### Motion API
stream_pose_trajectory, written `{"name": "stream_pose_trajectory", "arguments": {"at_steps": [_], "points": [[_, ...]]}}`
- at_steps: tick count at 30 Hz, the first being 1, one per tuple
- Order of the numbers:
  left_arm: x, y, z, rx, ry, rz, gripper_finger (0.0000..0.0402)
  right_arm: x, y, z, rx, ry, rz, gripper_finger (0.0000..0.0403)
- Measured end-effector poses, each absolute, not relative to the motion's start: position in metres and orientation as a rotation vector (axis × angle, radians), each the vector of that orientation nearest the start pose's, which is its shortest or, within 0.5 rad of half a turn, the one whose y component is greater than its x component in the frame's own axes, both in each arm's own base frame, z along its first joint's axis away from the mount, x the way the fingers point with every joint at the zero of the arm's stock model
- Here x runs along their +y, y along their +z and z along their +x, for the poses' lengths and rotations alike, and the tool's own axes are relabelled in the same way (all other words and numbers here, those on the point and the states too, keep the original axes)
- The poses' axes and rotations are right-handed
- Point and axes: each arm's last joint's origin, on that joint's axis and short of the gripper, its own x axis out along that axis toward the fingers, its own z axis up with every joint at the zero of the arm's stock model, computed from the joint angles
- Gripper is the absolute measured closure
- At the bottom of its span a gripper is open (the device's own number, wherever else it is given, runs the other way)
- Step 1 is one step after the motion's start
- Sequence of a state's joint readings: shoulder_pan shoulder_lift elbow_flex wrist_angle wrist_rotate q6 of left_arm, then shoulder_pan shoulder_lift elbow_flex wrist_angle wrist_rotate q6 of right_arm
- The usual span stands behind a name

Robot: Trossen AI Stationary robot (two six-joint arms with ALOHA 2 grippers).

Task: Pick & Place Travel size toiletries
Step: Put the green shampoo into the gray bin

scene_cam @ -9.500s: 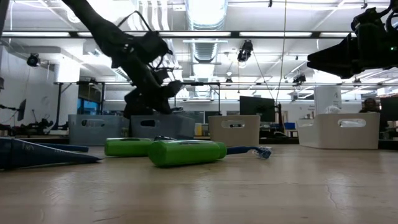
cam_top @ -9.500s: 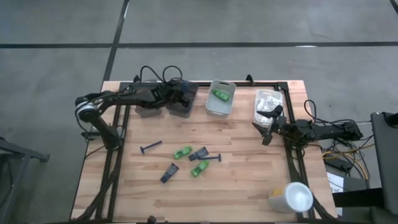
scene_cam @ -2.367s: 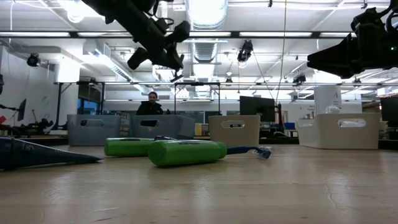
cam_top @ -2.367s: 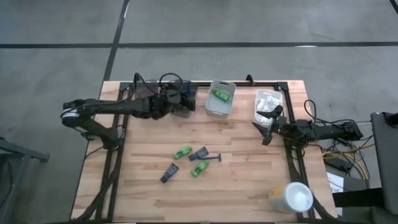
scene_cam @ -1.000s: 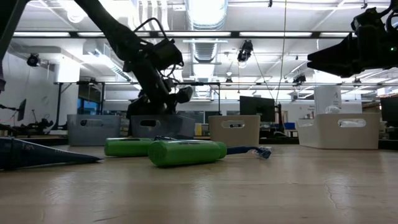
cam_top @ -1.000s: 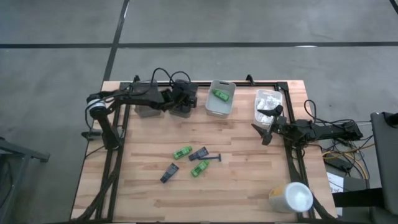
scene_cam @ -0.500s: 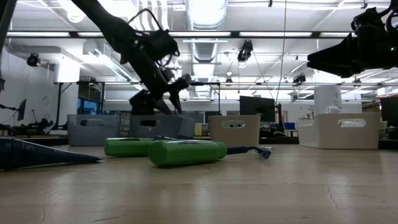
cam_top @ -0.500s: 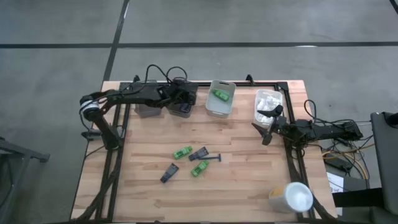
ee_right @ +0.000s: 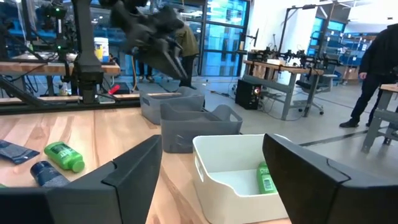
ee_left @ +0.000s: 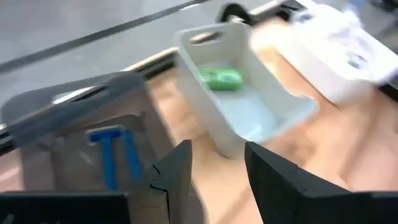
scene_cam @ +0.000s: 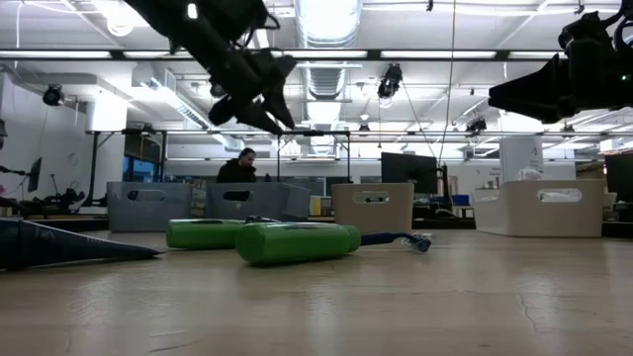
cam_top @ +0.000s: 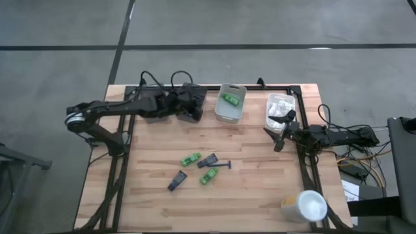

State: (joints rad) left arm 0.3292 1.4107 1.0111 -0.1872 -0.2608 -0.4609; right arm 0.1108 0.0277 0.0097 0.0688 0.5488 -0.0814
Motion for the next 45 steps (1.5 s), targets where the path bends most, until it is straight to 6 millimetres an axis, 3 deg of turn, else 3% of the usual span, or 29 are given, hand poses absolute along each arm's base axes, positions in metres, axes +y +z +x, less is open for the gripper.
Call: {"name": "stream_pose_trajectory", "arguments": {"at_steps": [10, 21, 27, 37, 45], "points": [[0.047, 0.272, 0.299, 0.535, 0.44, -0.388, 0.0242, -0.005, 0.171, 0.096, -0.031, -0.439, -0.062, 0.0155], [-0.004, 0.25, 0.291, 0.801, 0.326, -0.353, 0.019, -0.005, 0.171, 0.096, -0.031, -0.44, -0.063, 0.0177], [-0.023, 0.236, 0.298, 0.862, 0.273, -0.323, 0.0165, -0.005, 0.171, 0.096, -0.031, -0.439, -0.061, 0.0174], [-0.052, 0.199, 0.301, 1.076, 0.184, -0.268, 0.0165, -0.005, 0.171, 0.096, -0.031, -0.439, -0.062, 0.014], [-0.053, 0.181, 0.302, 1.159, 0.233, -0.232, 0.0165, -0.005, 0.171, 0.096, -0.03, -0.439, -0.062, 0.0117]]}}
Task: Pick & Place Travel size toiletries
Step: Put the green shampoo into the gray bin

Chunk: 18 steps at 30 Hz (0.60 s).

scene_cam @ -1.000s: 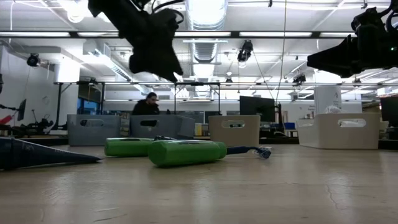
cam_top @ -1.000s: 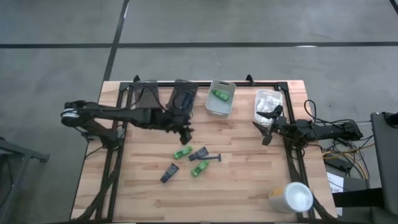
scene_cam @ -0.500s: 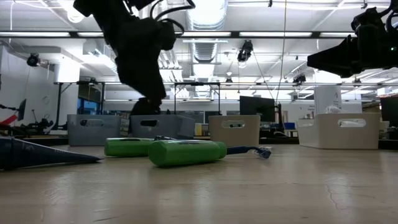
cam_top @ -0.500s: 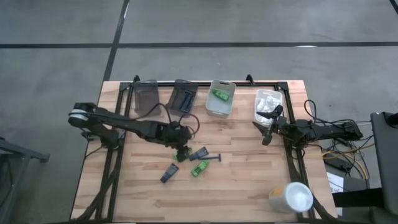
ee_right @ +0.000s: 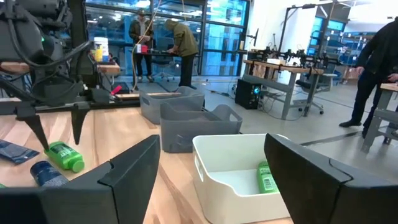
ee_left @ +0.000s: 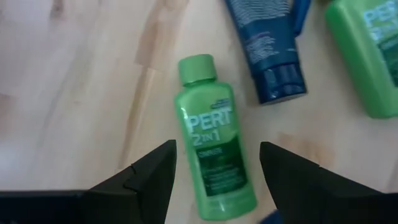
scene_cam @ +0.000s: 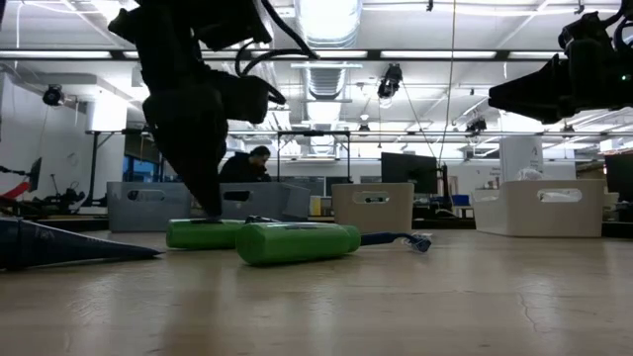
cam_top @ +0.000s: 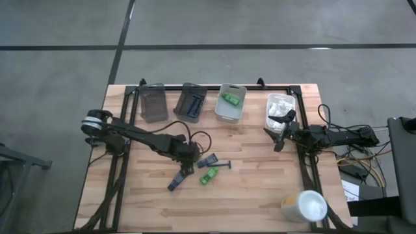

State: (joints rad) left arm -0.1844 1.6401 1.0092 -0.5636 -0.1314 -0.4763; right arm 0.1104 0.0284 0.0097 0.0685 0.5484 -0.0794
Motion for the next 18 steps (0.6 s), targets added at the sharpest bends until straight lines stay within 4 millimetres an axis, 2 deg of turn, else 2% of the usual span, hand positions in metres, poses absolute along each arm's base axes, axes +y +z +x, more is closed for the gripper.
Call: {"name": "stream_pose_trajectory", "arguments": {"at_steps": [7, 13, 18], "points": [[-0.053, 0.171, 0.305, 1.186, 0.27, -0.234, 0.0165, -0.005, 0.171, 0.096, -0.03, -0.439, -0.062, 0.0099], [-0.055, 0.151, 0.311, 1.24, 0.284, -0.264, 0.0167, -0.005, 0.171, 0.096, -0.03, -0.439, -0.063, 0.0086], [-0.055, 0.149, 0.311, 1.246, 0.29, -0.27, 0.0172, -0.005, 0.171, 0.096, -0.03, -0.439, -0.064, 0.0074]]}}
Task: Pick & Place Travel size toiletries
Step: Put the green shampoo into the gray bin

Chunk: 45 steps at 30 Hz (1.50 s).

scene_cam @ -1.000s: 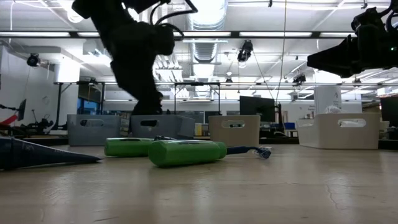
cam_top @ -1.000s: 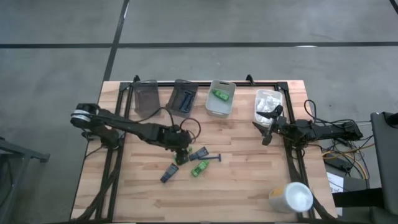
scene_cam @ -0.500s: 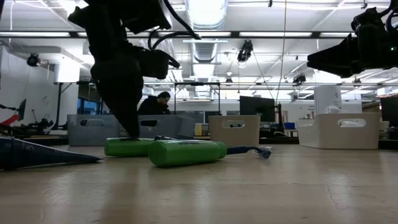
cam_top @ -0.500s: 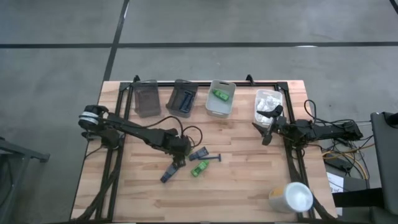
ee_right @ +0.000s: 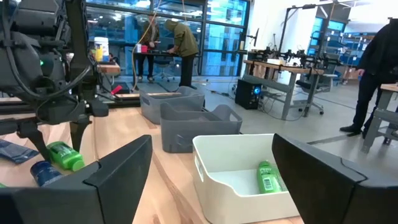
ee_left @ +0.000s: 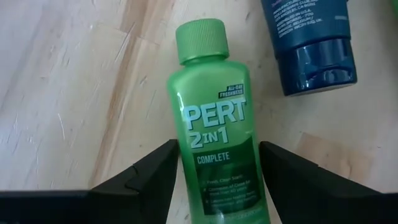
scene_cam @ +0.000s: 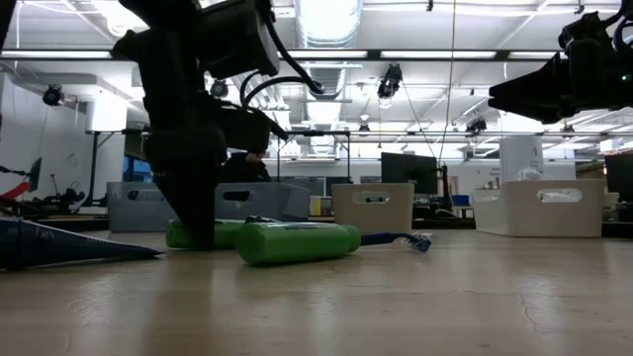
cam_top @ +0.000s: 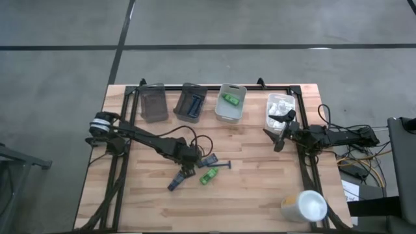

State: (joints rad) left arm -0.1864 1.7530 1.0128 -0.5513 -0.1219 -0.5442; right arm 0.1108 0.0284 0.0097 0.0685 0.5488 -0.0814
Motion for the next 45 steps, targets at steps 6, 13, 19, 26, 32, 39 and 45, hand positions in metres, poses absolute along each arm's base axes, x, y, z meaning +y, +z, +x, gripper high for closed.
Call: {"name": "stream_pose_trajectory", "arguments": {"at_steps": [6, 13, 19, 26, 32, 39, 45], "points": [[-0.055, 0.153, 0.308, 1.25, 0.267, -0.245, 0.0223, -0.005, 0.171, 0.096, -0.03, -0.44, -0.062, 0.0058], [-0.054, 0.154, 0.308, 1.248, 0.279, -0.26, 0.0269, -0.005, 0.171, 0.096, -0.029, -0.44, -0.064, 0.0044], [-0.054, 0.156, 0.308, 1.237, 0.298, -0.292, 0.0264, -0.005, 0.171, 0.096, -0.03, -0.44, -0.063, 0.0053], [-0.054, 0.173, 0.306, 1.168, 0.351, -0.408, 0.0264, -0.005, 0.171, 0.096, -0.029, -0.44, -0.064, 0.0074], [-0.053, 0.198, 0.303, 1.08, 0.352, -0.452, 0.0264, -0.005, 0.171, 0.096, -0.03, -0.441, -0.062, 0.0075], [-0.049, 0.23, 0.306, 0.905, 0.421, -0.416, 0.0264, -0.005, 0.171, 0.096, -0.029, -0.441, -0.063, 0.0052], [-0.041, 0.26, 0.321, 0.729, 0.402, -0.339, 0.0264, -0.005, 0.171, 0.096, -0.03, -0.441, -0.062, 0.0042]]}}
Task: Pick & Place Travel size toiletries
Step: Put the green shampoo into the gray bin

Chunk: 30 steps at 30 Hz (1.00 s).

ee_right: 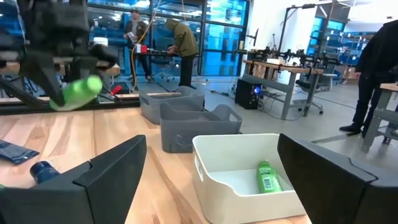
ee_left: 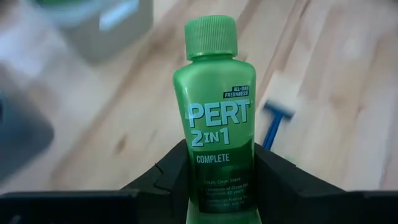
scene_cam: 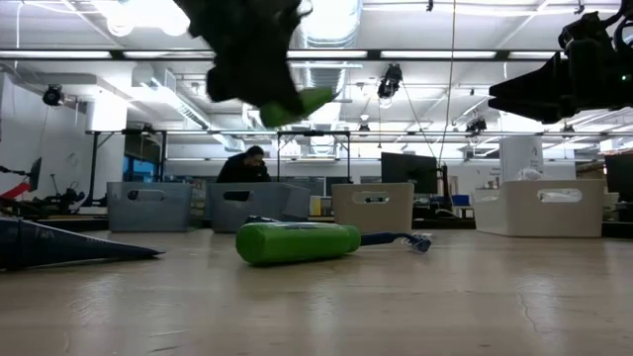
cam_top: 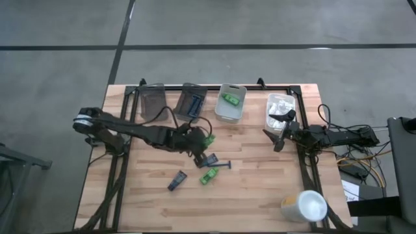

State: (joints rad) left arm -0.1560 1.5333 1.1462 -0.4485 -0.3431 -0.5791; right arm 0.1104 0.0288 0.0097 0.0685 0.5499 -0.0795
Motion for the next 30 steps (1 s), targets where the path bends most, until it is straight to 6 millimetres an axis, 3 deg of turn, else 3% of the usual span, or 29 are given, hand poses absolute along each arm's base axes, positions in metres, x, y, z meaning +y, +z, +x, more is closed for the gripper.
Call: {"name": "stream_pose_trajectory", "arguments": {"at_steps": [16, 23, 30], "points": [[0.0, 0.315, 0.347, 0.438, 0.405, -0.283, 0.0264, -0.005, 0.171, 0.096, -0.03, -0.441, -0.064, 0.0078], [0.014, 0.324, 0.351, 0.335, 0.423, -0.281, 0.0264, -0.005, 0.171, 0.096, -0.03, -0.441, -0.062, 0.0064], [0.035, 0.317, 0.36, 0.313, 0.466, -0.262, 0.0264, -0.005, 0.171, 0.096, -0.029, -0.441, -0.063, 0.0043]]}}
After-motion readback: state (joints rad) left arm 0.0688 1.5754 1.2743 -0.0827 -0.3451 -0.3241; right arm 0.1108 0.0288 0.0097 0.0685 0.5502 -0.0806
